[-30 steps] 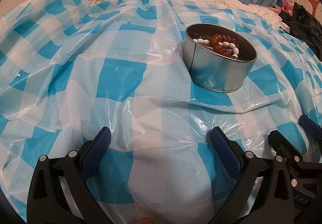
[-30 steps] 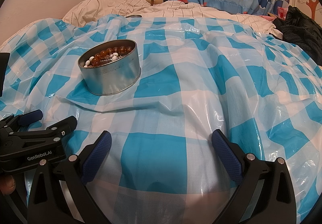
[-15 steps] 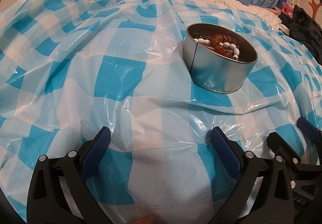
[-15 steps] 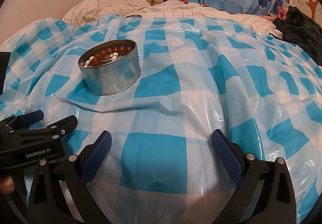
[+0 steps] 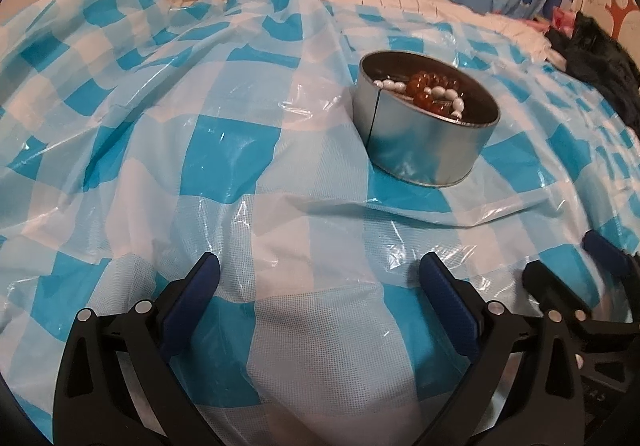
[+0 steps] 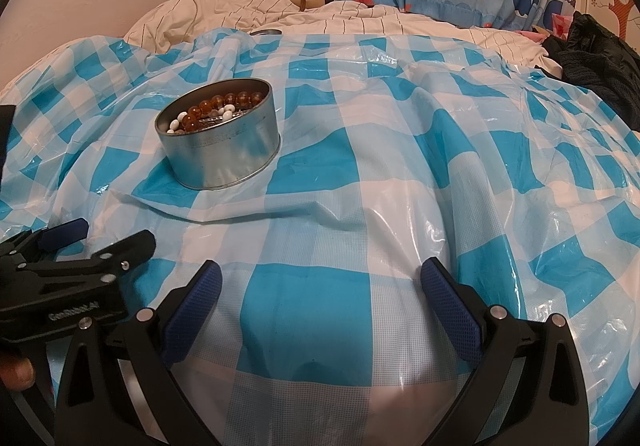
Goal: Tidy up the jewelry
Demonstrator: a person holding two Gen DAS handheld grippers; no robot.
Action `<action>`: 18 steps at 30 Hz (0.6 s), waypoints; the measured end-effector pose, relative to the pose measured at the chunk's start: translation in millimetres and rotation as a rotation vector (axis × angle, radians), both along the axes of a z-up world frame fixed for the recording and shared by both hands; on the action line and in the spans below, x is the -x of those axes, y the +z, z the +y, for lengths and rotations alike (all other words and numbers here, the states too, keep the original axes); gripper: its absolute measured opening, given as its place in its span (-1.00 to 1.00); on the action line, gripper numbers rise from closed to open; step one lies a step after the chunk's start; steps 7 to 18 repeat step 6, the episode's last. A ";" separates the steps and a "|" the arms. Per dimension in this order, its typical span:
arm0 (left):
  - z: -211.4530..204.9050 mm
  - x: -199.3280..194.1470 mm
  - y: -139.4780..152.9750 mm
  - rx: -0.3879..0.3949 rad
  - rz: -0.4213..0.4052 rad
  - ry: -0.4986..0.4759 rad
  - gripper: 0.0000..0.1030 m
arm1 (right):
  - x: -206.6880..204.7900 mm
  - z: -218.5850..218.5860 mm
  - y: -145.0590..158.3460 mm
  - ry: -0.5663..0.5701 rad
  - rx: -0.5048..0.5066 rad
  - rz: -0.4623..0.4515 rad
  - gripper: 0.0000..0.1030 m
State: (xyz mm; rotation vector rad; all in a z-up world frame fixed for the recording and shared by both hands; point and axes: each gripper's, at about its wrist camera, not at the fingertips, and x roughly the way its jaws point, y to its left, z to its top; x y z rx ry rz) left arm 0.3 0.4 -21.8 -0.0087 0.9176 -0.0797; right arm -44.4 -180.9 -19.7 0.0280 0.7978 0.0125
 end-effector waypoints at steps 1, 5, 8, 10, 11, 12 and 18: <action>-0.1 -1.0 0.0 -0.009 0.002 0.000 0.85 | 0.0 0.0 0.0 0.000 0.000 0.000 0.86; 0.2 -1.5 0.2 -0.009 0.005 0.001 0.86 | 0.0 0.0 -0.2 0.000 0.000 0.000 0.86; 0.0 -1.3 0.2 -0.010 0.005 0.001 0.86 | -0.1 0.2 0.1 0.000 0.000 0.000 0.86; 0.0 -1.3 0.2 -0.010 0.005 0.001 0.86 | -0.1 0.2 0.1 0.000 0.000 0.000 0.86; 0.0 -1.3 0.2 -0.010 0.005 0.001 0.86 | -0.1 0.2 0.1 0.000 0.000 0.000 0.86; 0.0 -1.3 0.2 -0.010 0.005 0.001 0.86 | -0.1 0.2 0.1 0.000 0.000 0.000 0.86; 0.0 -1.3 0.2 -0.010 0.005 0.001 0.86 | -0.1 0.2 0.1 0.000 0.000 0.000 0.86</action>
